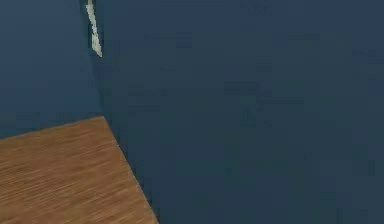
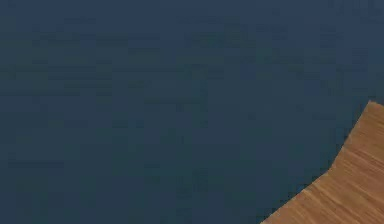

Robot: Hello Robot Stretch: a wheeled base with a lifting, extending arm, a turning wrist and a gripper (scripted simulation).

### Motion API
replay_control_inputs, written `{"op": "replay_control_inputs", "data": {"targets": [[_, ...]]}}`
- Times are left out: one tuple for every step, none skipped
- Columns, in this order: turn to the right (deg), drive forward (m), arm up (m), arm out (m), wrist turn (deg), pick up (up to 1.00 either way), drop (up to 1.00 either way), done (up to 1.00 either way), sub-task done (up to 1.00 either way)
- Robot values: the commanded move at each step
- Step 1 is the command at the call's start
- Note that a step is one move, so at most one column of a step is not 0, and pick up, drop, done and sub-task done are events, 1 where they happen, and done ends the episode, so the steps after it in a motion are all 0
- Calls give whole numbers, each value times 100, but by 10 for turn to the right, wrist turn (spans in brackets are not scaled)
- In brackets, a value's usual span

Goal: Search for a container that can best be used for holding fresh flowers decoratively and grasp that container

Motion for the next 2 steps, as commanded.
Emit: {"op": "replay_control_inputs", "data": {"targets": [[450,0,0,0,0,0,0,0,0],[450,0,0,0,0,0,0,0,0]]}}
